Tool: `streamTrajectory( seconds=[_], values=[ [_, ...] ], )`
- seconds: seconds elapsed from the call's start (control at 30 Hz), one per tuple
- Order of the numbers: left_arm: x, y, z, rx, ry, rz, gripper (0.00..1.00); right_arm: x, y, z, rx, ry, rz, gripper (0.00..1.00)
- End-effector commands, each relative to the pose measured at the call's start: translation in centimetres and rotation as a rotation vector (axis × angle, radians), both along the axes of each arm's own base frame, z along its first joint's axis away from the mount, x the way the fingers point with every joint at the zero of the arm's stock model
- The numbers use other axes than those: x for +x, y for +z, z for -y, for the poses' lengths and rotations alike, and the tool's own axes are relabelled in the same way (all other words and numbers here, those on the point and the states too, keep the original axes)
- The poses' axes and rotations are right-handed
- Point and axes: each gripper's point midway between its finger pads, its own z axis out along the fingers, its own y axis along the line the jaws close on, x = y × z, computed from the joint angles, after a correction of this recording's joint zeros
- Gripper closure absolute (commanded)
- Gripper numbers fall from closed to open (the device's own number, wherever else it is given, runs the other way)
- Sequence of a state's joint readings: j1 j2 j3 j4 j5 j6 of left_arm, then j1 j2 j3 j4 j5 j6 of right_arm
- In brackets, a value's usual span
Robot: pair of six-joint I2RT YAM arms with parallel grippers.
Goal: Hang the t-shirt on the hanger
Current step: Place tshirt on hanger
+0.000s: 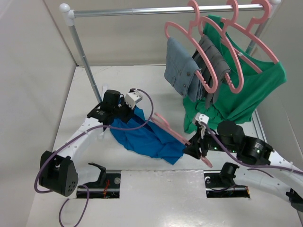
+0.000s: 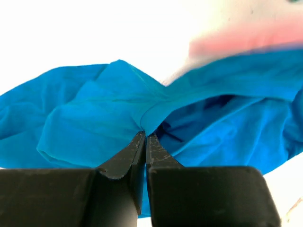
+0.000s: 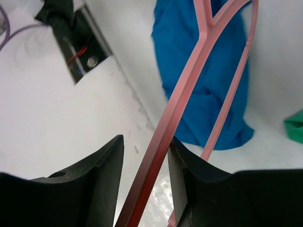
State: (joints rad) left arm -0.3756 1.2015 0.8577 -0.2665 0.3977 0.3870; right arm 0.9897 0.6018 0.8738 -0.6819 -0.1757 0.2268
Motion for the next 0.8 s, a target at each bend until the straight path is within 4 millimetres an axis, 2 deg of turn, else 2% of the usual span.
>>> streamTrajectory(
  seconds=[0.0, 0.23, 0.33, 0.4, 0.5, 0.63, 0.77],
  values=[
    [0.6, 2.1, 0.6, -0.051, 0.011, 0.023, 1.0, -2.1, 2.5, -2.3, 0.111, 0.174, 0.006, 1.0],
    [1.1, 1.7, 0.0, -0.012, 0.032, 0.036, 1.0, -2.5, 3.6, -2.0, 0.141, 0.196, 0.045, 1.0],
    [1.3, 1.8, 0.1, -0.012, 0.032, 0.036, 1.0, -2.0, 3.7, -2.4, 0.156, 0.179, 0.051, 1.0],
    [1.9, 2.9, 0.4, -0.026, 0.038, 0.053, 1.0, -1.4, 3.9, -3.2, 0.154, 0.184, 0.067, 1.0],
    [2.0, 3.2, 0.4, -0.023, 0.038, 0.046, 1.0, -1.7, 4.6, -4.1, 0.165, 0.231, 0.069, 1.0],
    [2.0, 2.4, 0.4, -0.006, 0.038, 0.004, 1.0, -1.8, 4.6, -4.1, 0.167, 0.24, 0.067, 1.0],
    [1.0, 2.1, 1.4, 0.006, -0.012, -0.021, 1.0, -0.7, 4.7, -4.2, 0.178, 0.189, 0.112, 1.0]
  ],
)
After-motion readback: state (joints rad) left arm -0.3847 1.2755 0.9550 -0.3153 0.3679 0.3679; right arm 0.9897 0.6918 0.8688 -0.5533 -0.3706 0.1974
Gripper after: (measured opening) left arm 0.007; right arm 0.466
